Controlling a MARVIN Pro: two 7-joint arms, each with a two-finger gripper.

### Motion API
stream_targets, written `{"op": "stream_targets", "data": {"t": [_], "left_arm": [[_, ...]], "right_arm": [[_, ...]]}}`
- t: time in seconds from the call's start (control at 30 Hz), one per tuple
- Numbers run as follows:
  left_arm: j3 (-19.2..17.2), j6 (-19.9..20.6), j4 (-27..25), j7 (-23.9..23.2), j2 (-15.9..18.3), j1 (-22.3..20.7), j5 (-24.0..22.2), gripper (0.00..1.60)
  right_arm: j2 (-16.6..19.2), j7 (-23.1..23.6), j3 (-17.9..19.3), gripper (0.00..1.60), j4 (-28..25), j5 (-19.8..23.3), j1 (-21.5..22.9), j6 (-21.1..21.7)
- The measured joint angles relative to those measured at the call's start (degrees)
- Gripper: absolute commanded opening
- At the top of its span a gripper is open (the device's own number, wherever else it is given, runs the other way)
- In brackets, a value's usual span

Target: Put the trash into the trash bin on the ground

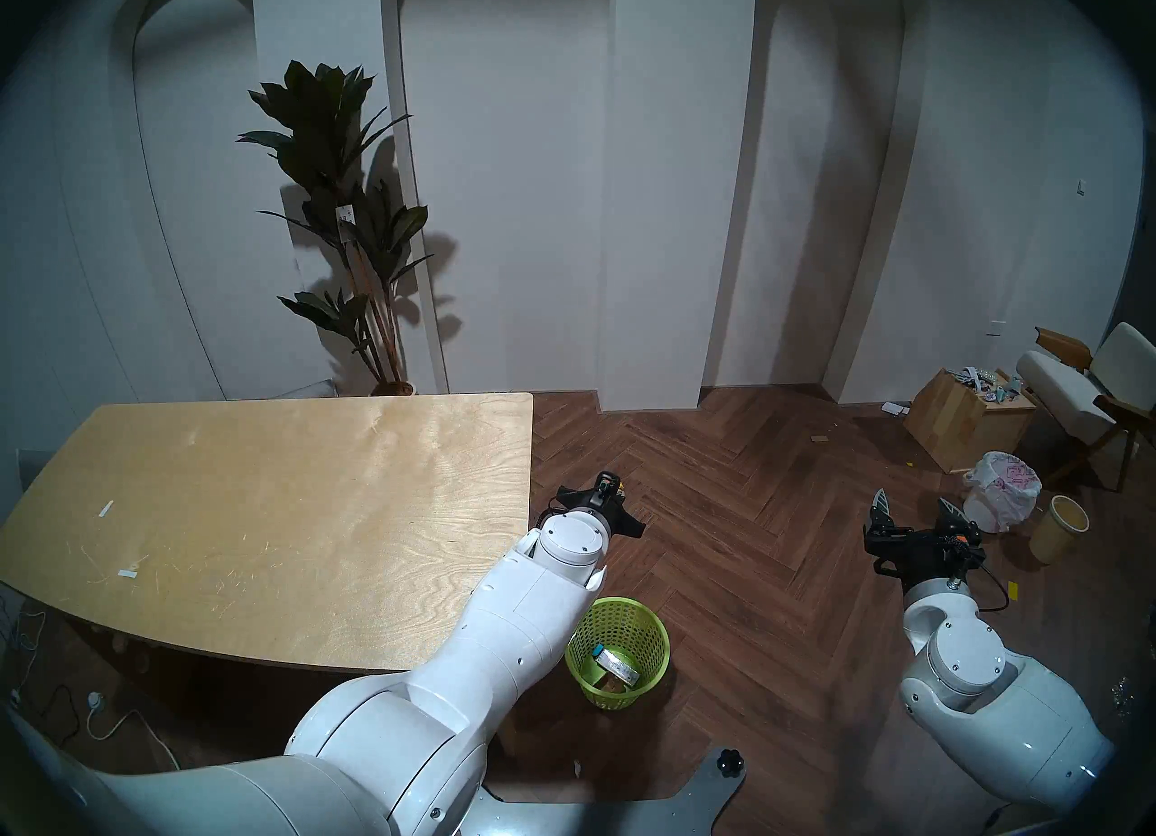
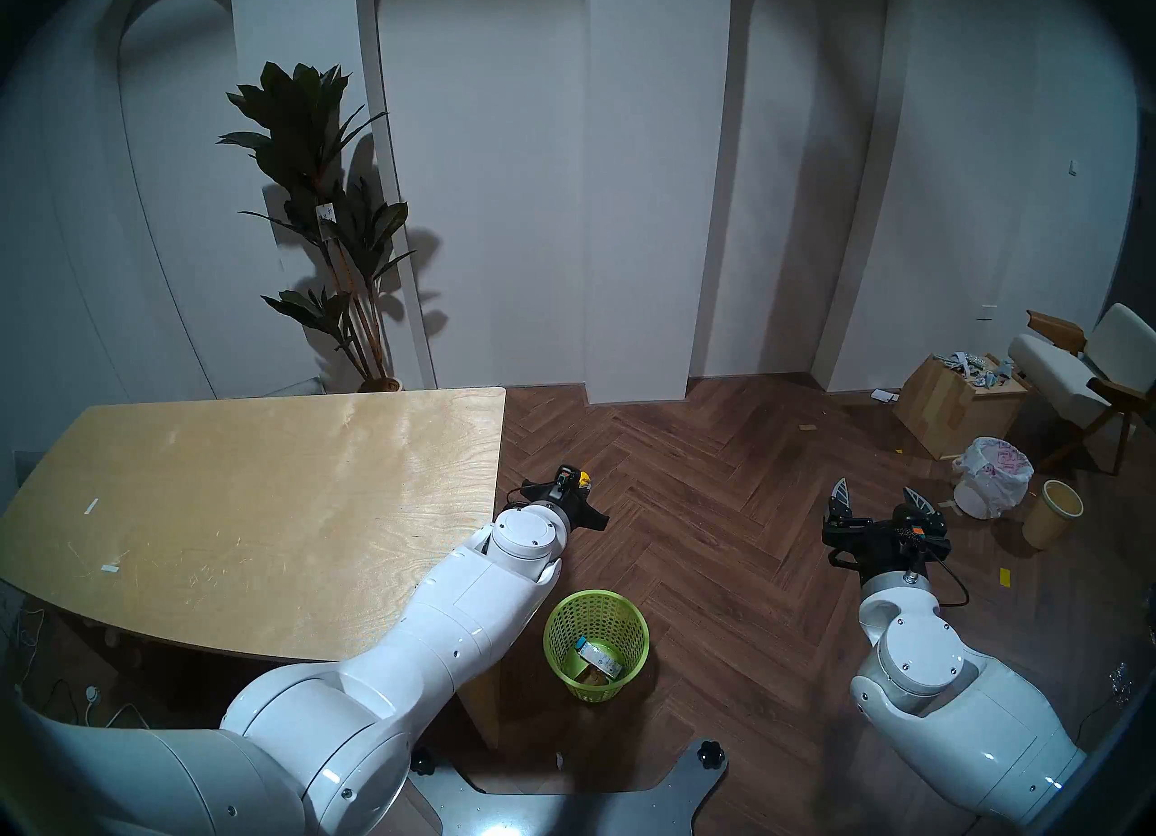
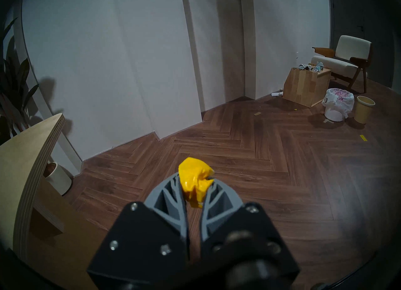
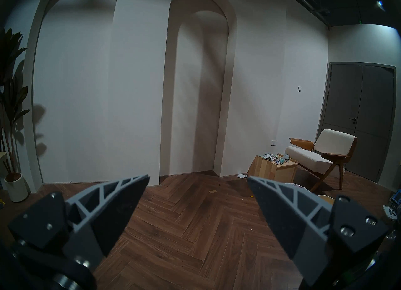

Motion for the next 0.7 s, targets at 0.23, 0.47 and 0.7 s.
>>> {"op": "stream_targets", "data": {"t": [0.23, 0.47, 0.7], "left_arm": [[0.13, 0.00, -0.01, 0.07, -0.06, 0.02, 0.10, 0.20], [0.15, 0.05, 0.25, 0.07, -0.17, -0.14, 0.17, 0.76], [0.11, 0.31, 0.54, 0.38, -0.31, -0.24, 0.31, 1.44]], "right_arm": [[0.01, 0.00, 0.00, 1.60, 0.00, 0.00, 0.00, -0.01], [0.02, 0.00, 0.00, 1.60, 0.00, 0.00, 0.00, -0.01], [0.03, 0.00, 0.00, 1.60, 0.00, 0.00, 0.00, -0.02]]}}
